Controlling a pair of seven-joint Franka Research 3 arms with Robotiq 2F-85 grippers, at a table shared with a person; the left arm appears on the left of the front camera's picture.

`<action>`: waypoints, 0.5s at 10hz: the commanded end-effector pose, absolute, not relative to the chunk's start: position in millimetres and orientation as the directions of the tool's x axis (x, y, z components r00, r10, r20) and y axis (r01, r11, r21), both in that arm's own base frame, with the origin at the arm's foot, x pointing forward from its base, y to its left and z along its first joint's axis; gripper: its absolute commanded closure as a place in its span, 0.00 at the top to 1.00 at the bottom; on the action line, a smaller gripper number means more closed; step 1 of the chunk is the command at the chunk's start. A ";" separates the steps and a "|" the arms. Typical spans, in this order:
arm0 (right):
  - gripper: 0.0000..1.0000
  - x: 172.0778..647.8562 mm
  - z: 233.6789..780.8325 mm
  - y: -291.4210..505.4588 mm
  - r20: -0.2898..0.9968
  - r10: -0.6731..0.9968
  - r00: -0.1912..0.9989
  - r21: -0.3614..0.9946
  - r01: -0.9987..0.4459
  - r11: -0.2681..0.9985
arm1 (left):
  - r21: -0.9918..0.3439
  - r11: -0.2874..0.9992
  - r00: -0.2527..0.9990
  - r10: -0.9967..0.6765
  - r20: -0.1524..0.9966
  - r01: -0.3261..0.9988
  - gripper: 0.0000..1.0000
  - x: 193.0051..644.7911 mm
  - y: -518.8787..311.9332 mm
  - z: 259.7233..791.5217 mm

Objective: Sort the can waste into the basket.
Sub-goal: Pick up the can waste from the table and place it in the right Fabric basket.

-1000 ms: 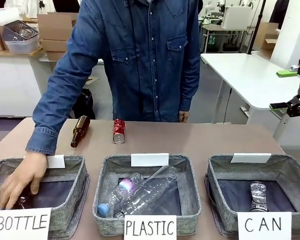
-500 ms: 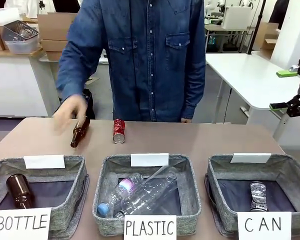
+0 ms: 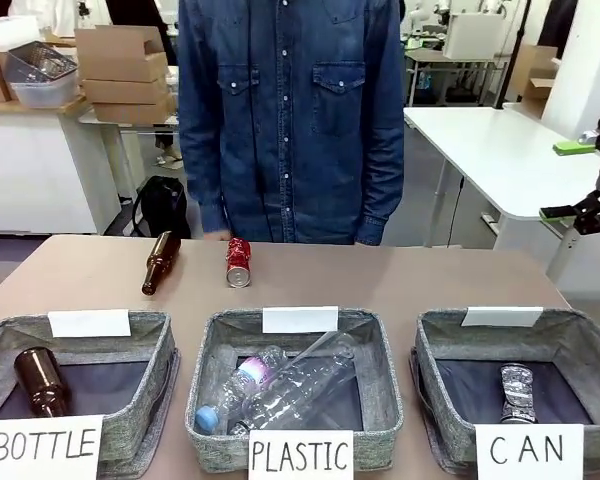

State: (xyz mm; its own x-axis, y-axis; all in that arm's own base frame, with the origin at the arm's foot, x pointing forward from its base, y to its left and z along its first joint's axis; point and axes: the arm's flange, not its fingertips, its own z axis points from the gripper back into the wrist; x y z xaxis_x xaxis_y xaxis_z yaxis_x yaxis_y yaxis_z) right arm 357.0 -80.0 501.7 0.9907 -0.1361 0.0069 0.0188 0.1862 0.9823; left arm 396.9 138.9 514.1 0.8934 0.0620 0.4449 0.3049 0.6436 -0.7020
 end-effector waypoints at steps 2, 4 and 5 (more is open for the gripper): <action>1.00 356.3 503.1 -83.3 0.023 -0.121 0.992 0.981 0.001 0.193 | -0.474 0.829 0.913 -0.101 0.395 0.296 1.00 447.7 -22.3 493.6; 1.00 356.3 503.1 -83.3 0.023 -0.121 0.992 0.981 0.001 0.193 | -0.346 0.868 0.907 -0.233 0.350 0.357 1.00 465.5 -112.7 462.1; 1.00 356.3 503.1 -83.3 0.023 -0.121 0.992 0.981 0.001 0.193 | -0.302 0.875 0.898 -0.268 0.350 0.379 1.00 472.8 -147.1 452.3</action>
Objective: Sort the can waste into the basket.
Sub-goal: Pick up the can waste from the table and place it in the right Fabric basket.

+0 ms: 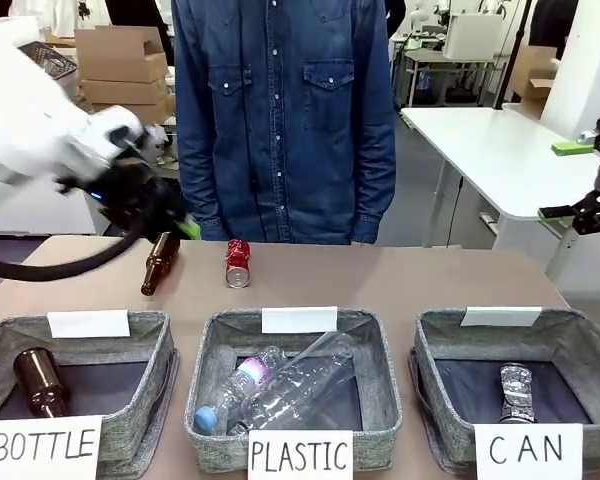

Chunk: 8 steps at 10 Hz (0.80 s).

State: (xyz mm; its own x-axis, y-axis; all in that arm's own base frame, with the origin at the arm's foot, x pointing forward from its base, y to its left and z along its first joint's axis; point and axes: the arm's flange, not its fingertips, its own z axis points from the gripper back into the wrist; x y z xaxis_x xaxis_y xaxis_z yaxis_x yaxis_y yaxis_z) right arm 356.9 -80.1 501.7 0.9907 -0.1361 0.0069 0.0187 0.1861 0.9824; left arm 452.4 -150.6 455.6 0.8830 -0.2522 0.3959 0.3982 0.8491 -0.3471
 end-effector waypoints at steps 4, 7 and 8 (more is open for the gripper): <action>1.00 356.3 503.1 -83.3 0.023 -0.121 0.992 0.981 0.001 0.193 | -0.298 0.860 0.874 -0.282 0.396 0.413 1.00 461.4 -181.4 438.8; 1.00 356.3 503.1 -83.3 0.023 -0.121 0.992 0.981 0.001 0.193 | -0.285 0.868 0.885 -0.298 0.358 0.407 1.00 512.1 -247.4 412.0; 1.00 356.3 503.1 -83.3 0.023 -0.121 0.992 0.981 0.001 0.193 | -0.306 0.874 0.903 -0.273 0.331 0.377 1.00 529.9 -259.3 405.6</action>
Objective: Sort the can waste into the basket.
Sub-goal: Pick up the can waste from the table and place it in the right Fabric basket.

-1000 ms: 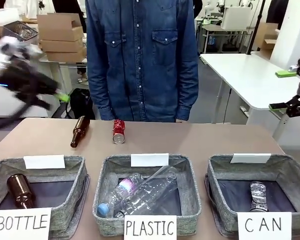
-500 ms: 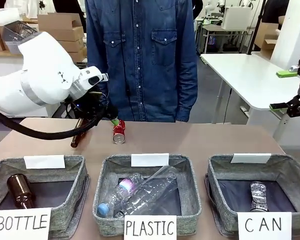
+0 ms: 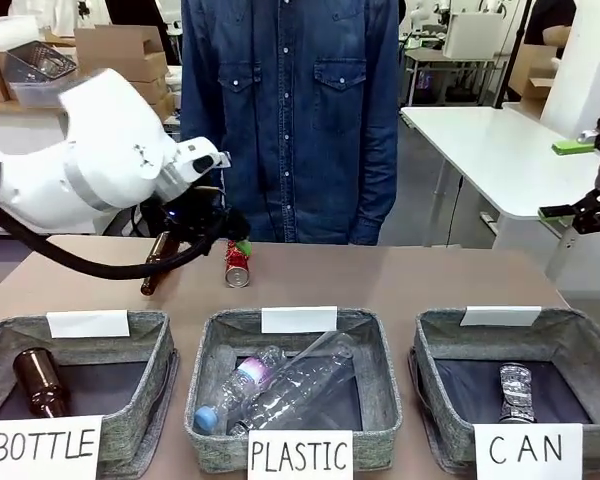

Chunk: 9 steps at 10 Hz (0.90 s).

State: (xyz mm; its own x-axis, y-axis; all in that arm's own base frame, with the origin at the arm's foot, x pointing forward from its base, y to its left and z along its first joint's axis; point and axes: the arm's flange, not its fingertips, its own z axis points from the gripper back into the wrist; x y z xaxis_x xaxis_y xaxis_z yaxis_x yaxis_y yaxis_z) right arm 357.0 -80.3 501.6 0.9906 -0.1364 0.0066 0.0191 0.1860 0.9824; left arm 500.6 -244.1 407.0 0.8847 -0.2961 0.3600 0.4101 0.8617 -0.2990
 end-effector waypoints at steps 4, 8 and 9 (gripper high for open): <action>1.00 356.3 503.1 -83.3 0.023 -0.121 0.992 0.981 0.001 0.193 | -0.256 0.947 0.970 -0.146 0.197 0.194 1.00 580.9 -287.2 352.6; 1.00 356.3 503.1 -83.3 0.023 -0.121 0.992 0.981 0.001 0.193 | -0.355 0.662 0.740 -0.491 0.460 0.660 1.00 393.2 -162.2 484.4; 1.00 356.3 503.1 -83.3 0.023 -0.121 0.992 0.981 0.001 0.193 | -0.395 0.492 0.626 -0.522 0.580 0.776 1.00 342.5 -133.3 509.0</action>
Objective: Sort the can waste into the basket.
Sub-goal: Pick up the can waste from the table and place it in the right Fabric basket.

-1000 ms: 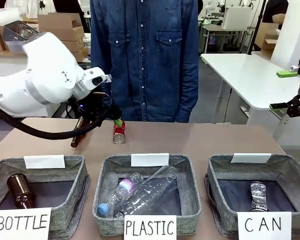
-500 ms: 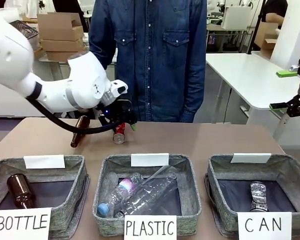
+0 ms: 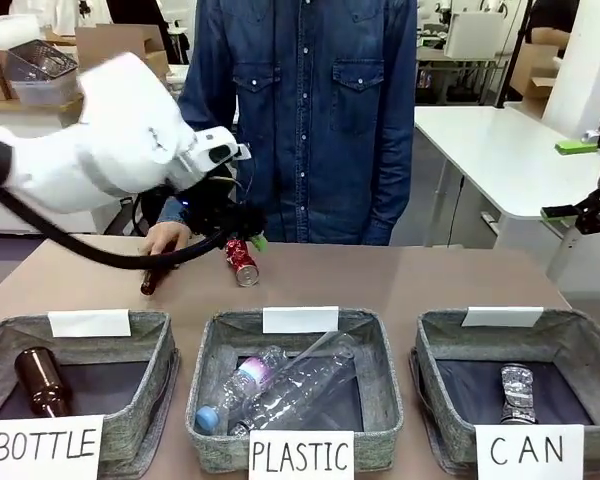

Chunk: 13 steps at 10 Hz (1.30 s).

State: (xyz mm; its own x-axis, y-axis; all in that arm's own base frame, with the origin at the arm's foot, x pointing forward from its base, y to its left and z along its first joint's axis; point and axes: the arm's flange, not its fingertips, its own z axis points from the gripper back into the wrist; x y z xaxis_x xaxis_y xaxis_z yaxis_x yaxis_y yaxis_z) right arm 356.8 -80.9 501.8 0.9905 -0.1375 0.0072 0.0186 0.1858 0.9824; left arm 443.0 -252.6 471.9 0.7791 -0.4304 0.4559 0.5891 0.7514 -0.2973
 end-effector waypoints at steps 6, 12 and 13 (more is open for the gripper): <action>1.00 356.3 503.1 -83.3 0.023 -0.121 0.992 0.981 0.001 0.193 | -0.500 0.609 0.749 -0.252 0.613 0.615 1.00 295.9 17.2 512.6; 1.00 356.3 503.1 -83.3 0.023 -0.121 0.992 0.981 0.001 0.193 | -0.780 0.616 0.922 0.227 0.312 0.112 1.00 360.6 123.1 494.6; 1.00 356.3 503.1 -83.3 0.023 -0.121 0.992 0.981 0.001 0.193 | -0.777 0.621 0.922 0.232 0.309 0.105 1.00 361.1 123.9 492.2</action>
